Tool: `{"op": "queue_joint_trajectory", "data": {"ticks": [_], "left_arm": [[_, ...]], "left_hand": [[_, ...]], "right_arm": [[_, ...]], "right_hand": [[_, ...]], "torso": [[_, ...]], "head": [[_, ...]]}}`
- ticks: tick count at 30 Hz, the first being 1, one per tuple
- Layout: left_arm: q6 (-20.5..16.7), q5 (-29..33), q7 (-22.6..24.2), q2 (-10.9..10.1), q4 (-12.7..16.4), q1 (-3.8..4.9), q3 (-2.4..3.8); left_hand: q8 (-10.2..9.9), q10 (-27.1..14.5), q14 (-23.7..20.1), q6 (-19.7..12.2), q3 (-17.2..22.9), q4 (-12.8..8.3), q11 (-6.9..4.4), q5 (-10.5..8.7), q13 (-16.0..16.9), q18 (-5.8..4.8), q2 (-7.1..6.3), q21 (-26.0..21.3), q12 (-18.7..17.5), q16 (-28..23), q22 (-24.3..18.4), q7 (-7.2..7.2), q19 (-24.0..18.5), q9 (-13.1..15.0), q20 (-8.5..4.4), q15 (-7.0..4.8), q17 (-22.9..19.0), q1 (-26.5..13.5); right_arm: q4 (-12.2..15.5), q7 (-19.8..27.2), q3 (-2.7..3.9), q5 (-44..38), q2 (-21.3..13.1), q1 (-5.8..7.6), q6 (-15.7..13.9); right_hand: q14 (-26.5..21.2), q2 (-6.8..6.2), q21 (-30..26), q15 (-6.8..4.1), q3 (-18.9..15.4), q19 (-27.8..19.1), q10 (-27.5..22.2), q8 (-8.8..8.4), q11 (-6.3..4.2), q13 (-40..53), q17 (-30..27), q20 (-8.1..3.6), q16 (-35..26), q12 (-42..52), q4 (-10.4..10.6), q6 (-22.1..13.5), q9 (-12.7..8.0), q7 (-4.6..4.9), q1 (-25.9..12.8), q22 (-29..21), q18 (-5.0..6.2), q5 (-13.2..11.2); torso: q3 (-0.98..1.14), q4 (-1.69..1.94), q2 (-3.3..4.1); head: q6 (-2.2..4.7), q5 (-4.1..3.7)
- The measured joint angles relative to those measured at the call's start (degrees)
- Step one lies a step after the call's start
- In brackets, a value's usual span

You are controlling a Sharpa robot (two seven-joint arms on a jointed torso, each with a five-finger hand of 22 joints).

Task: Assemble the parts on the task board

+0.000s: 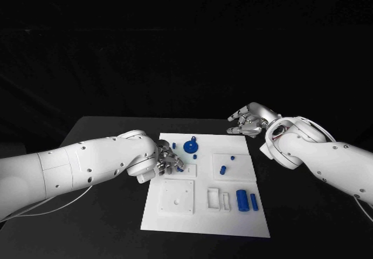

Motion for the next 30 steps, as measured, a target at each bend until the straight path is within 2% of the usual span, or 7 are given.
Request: {"op": "queue_joint_trajectory", "data": {"ticks": [4, 16, 30], "left_arm": [[-0.03, -0.18, -0.02, 0.07, -0.14, -0.04, 0.00], [-0.04, -0.74, -0.10, 0.19, -0.42, -0.18, 0.05], [0.10, -1.78, -0.31, 0.38, -0.22, -0.21, 0.06]], "left_hand": [[-0.02, 0.07, 0.00, 0.00, -0.12, -0.01, 0.08, -0.01, 0.00, 0.00, 0.00, 0.00, 0.00, 0.00, 0.00, 0.00, 0.00, 1.34, 0.00, 0.00, 0.00, 0.00], [-0.22, 0.06, -0.01, 0.01, -0.23, 0.08, 0.08, -0.22, -0.01, 0.00, 0.00, -0.28, 0.00, 0.00, -0.01, -0.01, 0.21, 8.66, 0.21, 0.02, 0.00, 0.00], [0.02, 0.05, -0.09, 0.02, -0.47, 0.17, 0.10, -0.22, 0.04, 0.00, 0.00, -0.48, 0.00, 0.00, -0.02, -0.02, 0.41, 9.67, 0.00, 0.13, 0.00, 0.00]], "right_arm": [[-0.01, 0.00, 0.00, 0.00, 0.04, 0.00, 0.02], [-0.01, 0.00, 0.00, 0.01, 0.06, 0.00, 0.10], [0.34, -0.01, 0.00, 0.02, 0.10, 0.00, 0.34]], "right_hand": [[0.00, 0.00, 0.00, 0.00, 0.00, 0.00, 0.00, 0.00, 0.00, 0.00, 0.00, 0.00, 0.00, 0.00, 0.00, 0.00, 0.00, 0.00, 0.00, 0.00, 0.00, 0.00], [0.00, 0.00, 0.00, 0.00, 0.00, 0.00, 0.00, 0.00, 0.01, 0.01, -0.01, 0.00, 0.00, 0.00, 0.00, -0.01, 0.00, -0.01, 0.00, 0.00, 0.00, 0.00], [0.00, 0.24, 0.00, 0.00, 0.16, 0.00, 0.01, 0.00, 0.01, 0.01, -0.01, 0.00, 0.00, 0.00, -0.16, -0.01, 0.00, -0.01, -0.24, 0.00, 0.00, 0.00]], "torso": [[0.01, -0.03, 0.01], [0.02, 0.01, 0.05], [0.02, -0.03, 0.03]], "head": [[0.02, 0.01], [-0.09, -0.20], [-0.27, -0.26]]}}
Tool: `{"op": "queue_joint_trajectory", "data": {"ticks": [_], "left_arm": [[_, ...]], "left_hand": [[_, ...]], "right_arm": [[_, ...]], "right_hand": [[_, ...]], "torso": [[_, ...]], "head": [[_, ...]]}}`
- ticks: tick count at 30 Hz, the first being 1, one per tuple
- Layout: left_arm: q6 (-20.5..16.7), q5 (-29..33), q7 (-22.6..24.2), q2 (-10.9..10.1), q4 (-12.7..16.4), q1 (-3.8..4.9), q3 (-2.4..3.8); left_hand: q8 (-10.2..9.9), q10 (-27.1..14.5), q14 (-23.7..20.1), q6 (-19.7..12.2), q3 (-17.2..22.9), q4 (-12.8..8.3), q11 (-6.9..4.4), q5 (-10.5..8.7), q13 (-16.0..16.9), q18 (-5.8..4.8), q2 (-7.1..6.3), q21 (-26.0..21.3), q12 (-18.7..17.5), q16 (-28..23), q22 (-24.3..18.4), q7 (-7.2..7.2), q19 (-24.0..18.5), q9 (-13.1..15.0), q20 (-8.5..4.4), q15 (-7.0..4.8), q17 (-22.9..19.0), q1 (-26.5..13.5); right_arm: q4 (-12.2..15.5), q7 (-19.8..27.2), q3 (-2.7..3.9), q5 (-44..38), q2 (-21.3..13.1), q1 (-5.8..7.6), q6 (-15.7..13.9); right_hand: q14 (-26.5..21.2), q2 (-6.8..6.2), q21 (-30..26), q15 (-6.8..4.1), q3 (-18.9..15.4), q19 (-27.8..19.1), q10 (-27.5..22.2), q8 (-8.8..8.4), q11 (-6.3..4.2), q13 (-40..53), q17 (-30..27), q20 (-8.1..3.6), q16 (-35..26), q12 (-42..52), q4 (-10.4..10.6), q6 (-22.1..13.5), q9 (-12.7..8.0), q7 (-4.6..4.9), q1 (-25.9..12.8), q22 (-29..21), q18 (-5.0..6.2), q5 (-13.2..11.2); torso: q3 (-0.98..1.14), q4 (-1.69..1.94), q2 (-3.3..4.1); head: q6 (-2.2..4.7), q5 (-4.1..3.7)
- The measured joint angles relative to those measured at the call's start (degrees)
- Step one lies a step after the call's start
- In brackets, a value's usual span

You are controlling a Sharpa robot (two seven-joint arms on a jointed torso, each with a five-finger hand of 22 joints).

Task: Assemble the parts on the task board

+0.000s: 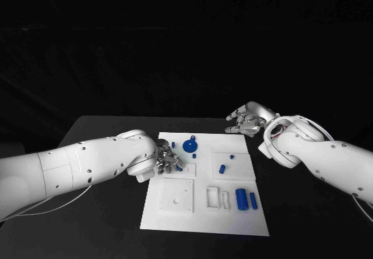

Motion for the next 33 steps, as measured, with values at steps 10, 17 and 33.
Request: {"op": "queue_joint_trajectory", "data": {"ticks": [10, 17, 33], "left_arm": [[0.41, -1.04, -0.15, 0.43, 0.16, -0.01, 0.02], [0.22, -2.21, -0.16, 0.40, 0.96, -0.16, 0.05], [-3.01, -3.73, 0.58, -2.57, 4.86, -0.69, -0.10]], "left_hand": [[-0.05, -0.08, 0.08, 0.04, -0.09, 0.08, 0.08, -0.01, -0.01, 0.00, 0.00, 0.00, 0.00, 0.00, -0.01, -0.04, 0.00, 1.65, 0.00, 0.09, 0.00, 0.00], [-0.13, -0.08, -0.04, 0.07, -0.10, 0.09, 0.08, -0.22, -0.01, 0.00, 0.00, 0.00, 0.00, 0.00, -0.01, -0.07, 0.00, 3.40, 0.00, 0.00, 0.00, 0.00], [-0.03, -0.09, -0.29, 0.08, 0.10, -0.09, 0.09, 0.28, -0.02, 0.00, -0.07, 0.00, 0.00, 0.00, 0.01, -0.08, -0.01, 5.32, 0.00, 0.09, -0.15, 0.07]], "right_arm": [[0.06, -0.01, 0.00, 0.01, -0.05, 0.00, 0.25], [0.07, -0.02, 0.00, 0.02, -0.07, 0.00, 0.31], [-0.08, -0.02, 0.00, 0.07, -0.15, -0.01, 0.35]], "right_hand": [[0.00, 0.00, 0.00, 0.00, 0.00, 0.00, 0.00, 0.00, 0.00, 0.00, -0.01, 0.00, 0.00, 0.00, 0.00, 0.00, 0.00, 0.00, 0.00, 0.00, 0.00, 0.00], [0.00, 0.00, 0.00, 0.00, 0.16, 0.00, 0.00, 0.00, 0.00, 0.00, 0.07, 0.00, 0.00, 0.00, 0.16, 0.00, 0.00, 0.00, 0.00, 0.00, 0.00, 0.00], [0.00, 0.00, 0.00, 0.00, 0.15, 0.00, 0.01, 0.00, 0.01, 0.01, 0.06, 0.00, 0.00, 0.00, 0.16, 0.00, 0.00, 0.00, 0.00, 0.00, 0.00, 0.00]], "torso": [[0.01, 0.00, -0.01], [0.01, -0.01, -0.01], [-0.08, 0.02, -0.01]], "head": [[-0.04, -0.09], [0.01, -0.10], [-0.18, -0.38]]}}
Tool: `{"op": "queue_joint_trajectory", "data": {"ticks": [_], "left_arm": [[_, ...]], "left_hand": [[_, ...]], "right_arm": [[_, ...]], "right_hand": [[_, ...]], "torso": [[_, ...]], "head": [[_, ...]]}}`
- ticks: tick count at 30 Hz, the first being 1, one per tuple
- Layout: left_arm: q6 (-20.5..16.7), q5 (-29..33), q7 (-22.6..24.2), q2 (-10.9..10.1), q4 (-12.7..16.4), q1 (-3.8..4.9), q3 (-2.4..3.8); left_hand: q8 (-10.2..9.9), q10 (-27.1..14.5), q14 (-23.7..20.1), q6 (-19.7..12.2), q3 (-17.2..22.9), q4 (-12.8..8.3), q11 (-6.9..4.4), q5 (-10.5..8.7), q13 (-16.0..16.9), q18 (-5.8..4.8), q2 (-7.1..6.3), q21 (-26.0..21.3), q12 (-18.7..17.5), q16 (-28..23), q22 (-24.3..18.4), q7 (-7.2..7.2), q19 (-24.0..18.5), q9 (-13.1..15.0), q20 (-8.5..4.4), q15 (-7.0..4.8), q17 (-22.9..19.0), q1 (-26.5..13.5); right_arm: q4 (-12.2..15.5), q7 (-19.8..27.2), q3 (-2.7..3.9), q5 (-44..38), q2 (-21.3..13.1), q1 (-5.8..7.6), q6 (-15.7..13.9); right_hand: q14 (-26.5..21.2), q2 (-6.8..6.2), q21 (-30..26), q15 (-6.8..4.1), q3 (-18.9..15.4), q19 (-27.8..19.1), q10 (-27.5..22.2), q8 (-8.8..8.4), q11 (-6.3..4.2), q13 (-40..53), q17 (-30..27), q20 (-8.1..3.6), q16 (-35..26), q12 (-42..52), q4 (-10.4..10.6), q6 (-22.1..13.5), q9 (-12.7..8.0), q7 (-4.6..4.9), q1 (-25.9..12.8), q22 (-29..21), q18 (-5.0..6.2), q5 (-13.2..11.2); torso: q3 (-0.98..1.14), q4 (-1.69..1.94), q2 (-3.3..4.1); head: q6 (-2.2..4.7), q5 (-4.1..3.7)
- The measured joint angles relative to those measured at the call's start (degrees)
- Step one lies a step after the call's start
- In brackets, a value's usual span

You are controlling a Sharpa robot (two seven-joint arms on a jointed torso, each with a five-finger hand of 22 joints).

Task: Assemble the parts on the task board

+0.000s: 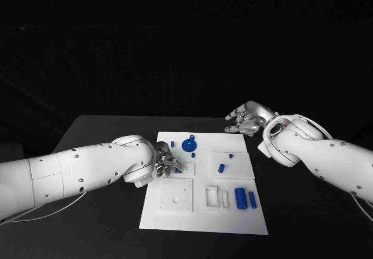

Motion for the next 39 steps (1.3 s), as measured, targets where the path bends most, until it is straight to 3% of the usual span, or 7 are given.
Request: {"op": "queue_joint_trajectory", "data": {"ticks": [8, 16, 32, 34, 39], "left_arm": [[-2.70, 0.35, 0.78, -0.41, 0.57, 0.00, 0.00], [-4.20, 0.27, 1.31, 0.19, 0.01, -0.28, -0.05], [-4.60, -1.98, 1.54, 1.56, -1.54, -0.76, -0.06], [-4.58, -2.41, 1.49, 1.71, -1.78, -0.90, -0.04], [-4.46, -3.17, 1.46, 1.80, -2.05, -0.99, 0.04]], "left_hand": [[-0.04, 0.00, 0.00, 0.00, 0.15, 0.15, 0.00, -0.04, 0.00, 0.00, 0.00, 0.00, 0.00, 0.00, 0.01, 0.00, 0.00, 0.00, 0.00, 0.00, 0.00, 0.00], [-0.25, 0.00, 0.12, 0.00, 0.22, 0.41, 0.00, -1.38, -0.05, 0.00, 0.00, -0.24, 0.00, 0.00, 0.01, 0.00, 0.14, 0.00, -0.14, -0.11, -0.09, 0.00], [-0.01, 0.00, 0.19, 0.01, 0.06, 0.56, 0.01, -1.60, -0.06, 0.00, 0.00, -0.23, 0.00, 0.00, 0.00, 0.00, 0.20, 0.01, -0.21, -0.02, -0.14, 0.01], [-0.02, 0.00, 0.19, 0.01, 0.05, 0.57, 0.01, -1.60, -0.06, 0.00, 0.00, -0.23, 0.00, 0.00, -0.01, -0.01, 0.20, 2.85, -0.20, -0.01, -0.14, 0.01], [-0.02, 0.00, 0.19, 0.01, 0.04, 0.58, 0.01, -1.60, -0.06, 0.00, 0.00, -0.23, 0.00, 0.00, -0.01, -0.01, 0.20, 2.91, -0.21, -0.01, -0.14, 0.01]], "right_arm": [[-0.15, 0.00, 0.00, 0.10, -0.04, 0.00, 0.03], [-0.19, 0.00, 0.00, 0.18, -0.01, 0.00, 0.07], [-0.28, 0.00, 0.00, 0.27, 0.02, 0.00, 0.16], [-0.29, 0.00, 0.00, 0.28, 0.03, 0.00, 0.18], [-0.33, 0.00, 0.00, 0.30, 0.02, 0.00, 0.22]], "right_hand": [[0.00, 0.00, 0.00, 0.00, 0.00, 0.00, 0.00, 0.00, 0.00, 0.00, 0.00, 0.00, 0.00, 0.00, 0.00, 0.00, 0.00, 0.00, 0.00, 0.05, 0.00, 0.00], [0.20, 0.00, 0.00, -0.20, 0.00, 0.00, 0.08, 0.00, 0.09, 0.00, -0.01, 0.00, 0.00, 0.22, 0.00, 0.00, 0.00, 0.00, 0.00, 0.05, 0.00, 0.00], [0.20, 0.00, 0.00, -0.20, 0.00, 0.00, 0.09, 0.00, 0.09, 0.00, -0.01, 0.00, 0.00, 0.22, 0.00, 0.00, 0.00, 0.00, 0.00, 0.04, 0.00, 0.00], [0.20, 0.00, 0.00, -0.20, 0.00, 0.00, 0.09, 0.00, 0.09, 0.00, -0.01, 0.00, 0.00, 0.22, 0.00, 0.00, 0.00, 0.00, 0.00, 0.03, -0.01, 0.00], [0.20, 0.00, 0.00, -0.20, 0.00, 0.00, 0.09, 0.00, 0.09, 0.00, -0.02, 0.00, 0.00, 0.22, 0.00, 0.00, 0.00, 0.00, 0.00, 0.03, 0.00, 0.00]], "torso": [[0.00, 0.09, -0.05], [0.02, 0.02, -0.08], [0.09, -0.02, 0.02], [0.09, -0.02, 0.03], [0.06, -0.03, 0.03]], "head": [[-0.26, -0.03], [-0.25, 0.14], [-0.25, 0.04], [-0.29, 0.03], [-0.42, -0.01]]}}
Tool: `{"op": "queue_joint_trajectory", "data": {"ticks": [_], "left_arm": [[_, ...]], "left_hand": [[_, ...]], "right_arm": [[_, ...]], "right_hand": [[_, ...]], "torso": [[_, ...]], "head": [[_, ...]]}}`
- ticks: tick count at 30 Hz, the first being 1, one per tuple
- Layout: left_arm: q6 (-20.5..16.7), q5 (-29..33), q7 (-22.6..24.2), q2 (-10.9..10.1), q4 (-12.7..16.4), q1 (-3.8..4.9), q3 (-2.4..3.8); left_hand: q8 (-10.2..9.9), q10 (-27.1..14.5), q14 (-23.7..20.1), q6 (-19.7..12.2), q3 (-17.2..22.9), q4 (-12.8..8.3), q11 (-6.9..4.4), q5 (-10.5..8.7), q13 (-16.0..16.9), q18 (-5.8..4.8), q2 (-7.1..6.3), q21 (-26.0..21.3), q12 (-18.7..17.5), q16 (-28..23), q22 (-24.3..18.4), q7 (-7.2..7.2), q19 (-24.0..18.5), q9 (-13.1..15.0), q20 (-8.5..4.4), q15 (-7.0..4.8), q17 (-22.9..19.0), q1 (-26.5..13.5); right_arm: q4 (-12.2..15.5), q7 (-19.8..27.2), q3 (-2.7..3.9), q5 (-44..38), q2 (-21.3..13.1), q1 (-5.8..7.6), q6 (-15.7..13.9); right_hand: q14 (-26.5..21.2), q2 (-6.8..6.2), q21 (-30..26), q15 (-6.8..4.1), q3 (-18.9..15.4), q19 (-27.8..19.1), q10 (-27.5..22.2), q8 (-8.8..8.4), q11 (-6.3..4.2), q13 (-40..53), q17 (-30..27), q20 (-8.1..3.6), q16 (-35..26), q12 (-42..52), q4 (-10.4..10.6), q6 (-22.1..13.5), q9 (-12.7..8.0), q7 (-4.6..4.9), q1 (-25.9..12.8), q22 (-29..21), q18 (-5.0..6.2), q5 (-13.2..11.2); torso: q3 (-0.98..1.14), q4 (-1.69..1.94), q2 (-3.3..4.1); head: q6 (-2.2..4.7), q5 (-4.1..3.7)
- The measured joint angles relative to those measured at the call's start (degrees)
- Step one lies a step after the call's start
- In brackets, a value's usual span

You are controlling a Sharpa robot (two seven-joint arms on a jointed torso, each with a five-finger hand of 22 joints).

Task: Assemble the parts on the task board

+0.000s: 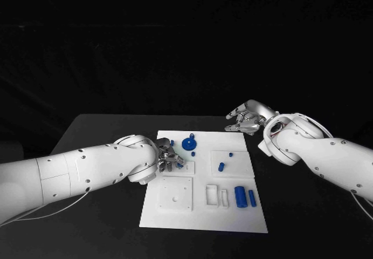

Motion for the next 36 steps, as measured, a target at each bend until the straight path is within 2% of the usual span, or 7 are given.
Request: {"op": "queue_joint_trajectory", "data": {"ticks": [10, 16, 19, 23, 30, 36], "left_arm": [[0.83, -0.72, -0.07, -0.08, -0.09, -0.05, 0.06], [1.32, -0.96, -0.12, -0.10, -0.10, -0.03, 0.09], [1.63, -1.02, -0.14, -0.14, -0.06, -0.02, 0.10], [2.09, -1.03, -0.15, -0.24, -0.05, -0.02, 0.11], [2.81, -1.04, -0.20, -0.27, -0.10, -0.02, 0.11], [3.13, -0.98, -0.22, -0.31, -0.14, -0.02, 0.11]], "left_hand": [[-0.11, 0.00, 0.00, 0.00, -0.07, 0.06, 0.00, 0.00, 0.00, 0.00, 0.00, 0.01, 0.00, 0.00, -0.01, 0.00, 0.00, 0.07, 0.00, 0.02, 0.00, 0.00], [-0.03, 0.00, -0.03, 0.00, -0.11, 0.09, 0.01, -0.01, 0.00, 0.00, 0.00, -0.19, 0.00, 0.00, -0.01, 0.00, 0.00, 1.73, 0.00, 0.00, 0.01, 0.00], [0.00, 0.00, -0.11, 0.00, -0.16, 0.14, 0.01, -0.01, 0.00, 0.00, 0.00, -0.19, 0.00, 0.00, -0.01, 0.00, 0.00, 3.73, 0.00, -0.07, 0.01, 0.00], [0.01, 0.00, -0.12, 0.00, -0.17, 0.14, 0.01, -0.02, 0.00, 0.00, 0.00, -0.19, 0.00, 0.00, -0.01, 0.00, 0.00, 3.77, 0.00, -0.06, 0.01, 0.00], [0.01, 0.01, -0.19, 0.00, -0.30, 0.14, 0.01, -0.22, 0.00, 0.00, 0.00, -0.19, 0.00, 0.00, -0.01, 0.00, 0.00, 5.91, 0.00, 0.01, 0.01, 0.00], [-0.02, 0.01, -0.19, 0.01, -0.37, 0.20, 0.01, -0.23, 0.00, 0.00, 0.00, -0.19, 0.00, 0.00, -0.02, -0.01, 0.00, 8.84, 0.00, 0.01, 0.01, 0.00]], "right_arm": [[-0.13, 0.00, 0.00, 0.02, 0.05, 0.00, 0.07], [-0.19, 0.00, 0.00, -0.34, 0.17, 0.00, 0.07], [-0.28, 0.00, 0.00, -0.39, 0.23, 0.00, 0.09], [-0.55, 0.00, 0.00, -0.37, 0.35, 0.00, 0.11], [-0.94, 0.01, 0.00, -0.25, 0.67, 0.00, 0.15], [-1.15, 0.02, 0.00, -0.21, 0.84, -0.01, 0.21]], "right_hand": [[0.00, 0.00, 0.00, 0.00, 0.00, 0.00, 0.00, 0.00, 0.00, 0.00, 0.00, 0.00, 0.00, 0.00, 0.00, 0.00, 0.00, 0.00, 0.00, 0.00, 0.00, 0.00], [0.00, 0.00, 0.00, 0.00, 0.00, 0.00, 0.00, 0.00, 0.00, 0.00, 0.06, 0.00, 0.00, 0.00, 0.00, 0.00, 0.00, 0.00, 0.00, -0.01, 0.00, 0.00], [0.00, 0.00, 0.00, 0.00, 0.03, 0.00, 0.00, 0.00, 0.00, 0.00, 0.06, 0.00, 0.00, 0.00, 0.03, 0.00, 0.00, 0.00, 0.00, -0.01, 0.00, 0.00], [0.00, 0.00, 0.00, 0.00, 0.16, 0.00, 0.00, 0.00, 0.00, 0.00, 0.06, 0.00, 0.00, 0.00, 0.16, 0.00, 0.00, 0.00, 0.00, -0.01, 0.00, 0.00], [0.00, 0.00, 0.00, 0.00, 0.16, 0.00, 0.00, 0.00, 0.00, 0.00, 0.05, 0.00, 0.00, 0.00, 0.16, 0.00, 0.00, 0.00, 0.00, -0.01, 0.00, 0.00], [0.00, 0.00, 0.00, 0.00, 0.16, 0.00, 0.00, 0.00, 0.00, 0.00, 0.05, 0.00, 0.00, 0.00, 0.16, 0.00, 0.00, 0.00, 0.00, -0.02, 0.00, 0.00]], "torso": [[0.00, 0.04, -0.05], [0.00, 0.01, -0.06], [0.00, -0.02, -0.06], [-0.02, -0.01, -0.07], [-0.01, 0.01, -0.07], [-0.01, 0.01, -0.03]], "head": [[-0.17, -0.06], [-0.14, 0.02], [-0.12, 0.03], [-0.05, -0.01], [0.00, -0.07], [0.00, -0.07]]}}
